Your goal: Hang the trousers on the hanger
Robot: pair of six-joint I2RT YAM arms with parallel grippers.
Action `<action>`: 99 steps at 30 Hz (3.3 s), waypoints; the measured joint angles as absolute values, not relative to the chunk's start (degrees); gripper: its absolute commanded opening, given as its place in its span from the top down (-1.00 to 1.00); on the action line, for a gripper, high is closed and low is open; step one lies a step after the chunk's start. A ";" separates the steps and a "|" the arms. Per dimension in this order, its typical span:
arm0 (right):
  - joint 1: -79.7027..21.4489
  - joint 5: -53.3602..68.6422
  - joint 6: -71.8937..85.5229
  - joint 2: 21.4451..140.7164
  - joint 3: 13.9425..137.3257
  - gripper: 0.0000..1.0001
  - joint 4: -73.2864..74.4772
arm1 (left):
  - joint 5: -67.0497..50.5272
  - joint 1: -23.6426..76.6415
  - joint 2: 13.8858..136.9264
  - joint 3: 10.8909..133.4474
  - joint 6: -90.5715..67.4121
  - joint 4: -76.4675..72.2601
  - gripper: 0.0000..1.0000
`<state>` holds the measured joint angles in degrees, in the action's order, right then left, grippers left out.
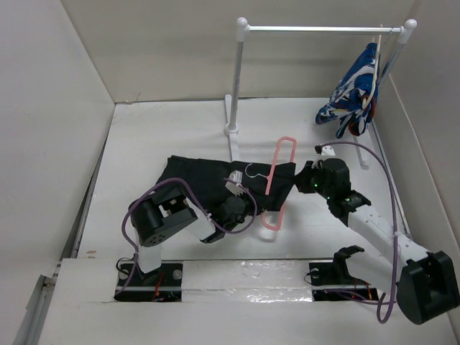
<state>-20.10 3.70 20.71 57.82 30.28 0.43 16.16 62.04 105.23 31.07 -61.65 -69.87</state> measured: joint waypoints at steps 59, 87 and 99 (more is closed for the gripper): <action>22.06 43.18 16.08 52.05 34.44 1.00 17.82 | 29.50 62.41 98.10 36.84 -57.82 -40.47 1.00; 23.83 40.77 20.32 51.96 40.71 1.00 16.75 | 31.48 62.92 107.66 46.70 -54.50 -35.90 1.00; 25.52 35.29 21.04 53.06 26.24 1.00 9.93 | 34.79 62.92 95.83 40.60 -53.74 -27.66 1.00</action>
